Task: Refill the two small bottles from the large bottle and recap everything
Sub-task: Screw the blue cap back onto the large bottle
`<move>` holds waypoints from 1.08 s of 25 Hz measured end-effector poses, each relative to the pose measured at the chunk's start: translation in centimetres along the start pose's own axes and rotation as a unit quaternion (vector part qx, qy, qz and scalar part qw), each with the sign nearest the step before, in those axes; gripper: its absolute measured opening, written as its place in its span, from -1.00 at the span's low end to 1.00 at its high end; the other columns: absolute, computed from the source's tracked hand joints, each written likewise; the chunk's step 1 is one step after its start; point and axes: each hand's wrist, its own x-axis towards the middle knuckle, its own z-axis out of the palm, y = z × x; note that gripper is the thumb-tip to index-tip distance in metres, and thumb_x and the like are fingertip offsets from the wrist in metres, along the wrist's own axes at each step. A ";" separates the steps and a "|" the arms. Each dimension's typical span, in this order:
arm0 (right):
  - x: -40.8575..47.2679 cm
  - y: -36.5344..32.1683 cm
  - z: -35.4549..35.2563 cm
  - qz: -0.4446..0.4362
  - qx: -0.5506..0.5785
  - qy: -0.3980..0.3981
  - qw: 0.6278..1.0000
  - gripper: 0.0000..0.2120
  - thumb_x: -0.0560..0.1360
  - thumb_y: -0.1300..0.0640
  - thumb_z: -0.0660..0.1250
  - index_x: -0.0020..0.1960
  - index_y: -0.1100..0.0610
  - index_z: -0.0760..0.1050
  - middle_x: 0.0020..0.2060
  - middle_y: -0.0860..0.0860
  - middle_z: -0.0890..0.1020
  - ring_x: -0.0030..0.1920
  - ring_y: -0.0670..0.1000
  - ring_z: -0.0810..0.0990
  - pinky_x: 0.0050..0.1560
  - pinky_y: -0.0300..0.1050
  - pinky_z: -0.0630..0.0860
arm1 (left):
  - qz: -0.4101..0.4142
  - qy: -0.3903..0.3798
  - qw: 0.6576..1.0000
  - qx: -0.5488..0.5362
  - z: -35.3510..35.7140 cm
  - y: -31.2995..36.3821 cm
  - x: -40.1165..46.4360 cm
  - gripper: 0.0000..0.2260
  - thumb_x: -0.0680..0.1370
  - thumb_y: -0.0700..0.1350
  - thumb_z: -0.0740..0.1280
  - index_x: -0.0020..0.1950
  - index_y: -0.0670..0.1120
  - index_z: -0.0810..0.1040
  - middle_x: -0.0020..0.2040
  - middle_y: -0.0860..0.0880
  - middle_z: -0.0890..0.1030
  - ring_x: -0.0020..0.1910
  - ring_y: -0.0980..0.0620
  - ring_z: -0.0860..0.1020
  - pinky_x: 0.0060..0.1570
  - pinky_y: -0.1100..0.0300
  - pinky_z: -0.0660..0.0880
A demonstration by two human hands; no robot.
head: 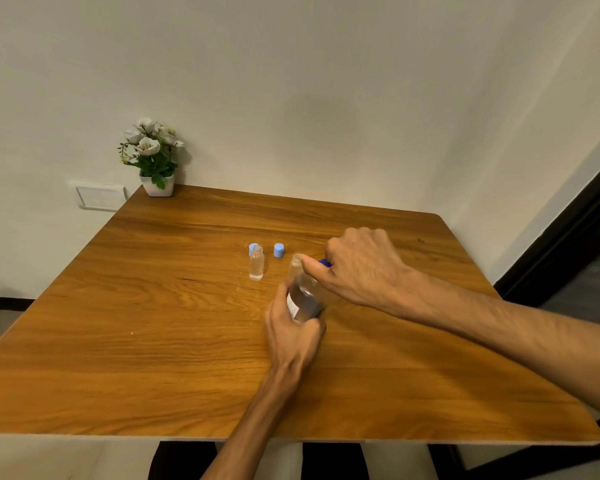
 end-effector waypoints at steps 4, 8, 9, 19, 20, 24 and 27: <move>0.3 0.1 -0.8 -0.004 0.026 0.016 1.000 -0.26 0.55 -0.50 -0.10 -0.27 0.10 0.47 -0.48 -0.01 0.41 -0.42 -0.01 0.41 -0.32 -0.13 0.38 | 0.021 -0.009 1.000 0.001 -1.4 1.2 0.9 -0.43 0.25 -0.23 0.48 0.20 0.18 0.57 -0.04 0.11 0.70 -0.07 0.05 0.66 -0.16 0.03 0.61; 0.4 0.2 -2.0 -0.108 0.164 0.018 0.980 -0.58 0.59 -0.25 0.23 0.21 0.05 0.55 -0.34 -0.08 0.61 -0.32 -0.08 0.58 -0.21 -0.08 0.61 | 0.007 0.012 1.000 -0.016 -2.8 1.8 1.4 -0.34 0.23 -0.31 0.50 0.19 0.28 0.55 -0.08 0.21 0.68 -0.10 0.17 0.63 -0.18 0.25 0.57; 0.5 0.0 -2.1 -0.136 0.173 0.020 0.975 -0.66 0.58 -0.12 0.30 0.24 0.07 0.56 -0.30 -0.07 0.64 -0.30 -0.07 0.60 -0.18 -0.07 0.62 | -0.001 0.014 1.000 -0.016 -3.2 1.8 1.4 -0.32 0.23 -0.35 0.51 0.22 0.22 0.56 -0.09 0.20 0.67 -0.09 0.11 0.63 -0.18 0.23 0.57; 6.1 -6.1 -2.3 -0.258 0.141 -0.004 0.956 -0.70 0.58 -0.10 0.38 0.02 0.16 0.64 -0.39 -0.07 0.43 -0.36 -0.04 0.49 -0.26 -0.08 0.58 | 0.010 0.081 0.997 0.000 -9.2 -0.2 3.9 -0.59 0.26 -0.28 0.46 0.04 0.06 0.60 -0.18 0.01 0.68 -0.20 -0.15 0.61 -0.23 -0.18 0.59; 7.0 -6.7 -2.2 -0.253 0.147 -0.002 0.956 -0.66 0.58 -0.13 0.38 0.00 0.16 0.64 -0.43 -0.10 0.38 -0.40 -0.10 0.44 -0.27 -0.08 0.58 | 0.017 0.091 0.996 0.005 -9.9 -0.3 4.8 -0.60 0.26 -0.25 0.44 0.04 0.06 0.60 -0.17 0.00 0.68 -0.19 -0.14 0.62 -0.21 -0.18 0.59; 11.5 -8.2 -2.0 -0.210 0.206 0.009 0.956 -0.67 0.54 -0.14 0.41 -0.02 0.15 0.66 -0.44 -0.12 0.44 -0.40 -0.17 0.43 -0.30 -0.19 0.53 | -0.003 0.084 0.996 -0.008 -11.4 0.6 8.9 -0.37 0.24 -0.28 0.42 0.15 0.31 0.55 -0.06 0.13 0.69 -0.09 0.06 0.64 -0.10 -0.06 0.66; 15.4 -8.1 -0.9 -0.133 0.291 0.050 0.946 -0.68 0.49 -0.16 0.42 0.00 0.10 0.68 -0.40 -0.09 0.56 -0.39 -0.15 0.48 -0.30 -0.23 0.42 | -0.012 0.068 0.998 -0.014 -11.4 1.2 13.7 -0.25 0.25 -0.35 0.47 0.40 0.06 0.51 0.10 -0.04 0.66 0.09 -0.11 0.64 0.05 -0.13 0.67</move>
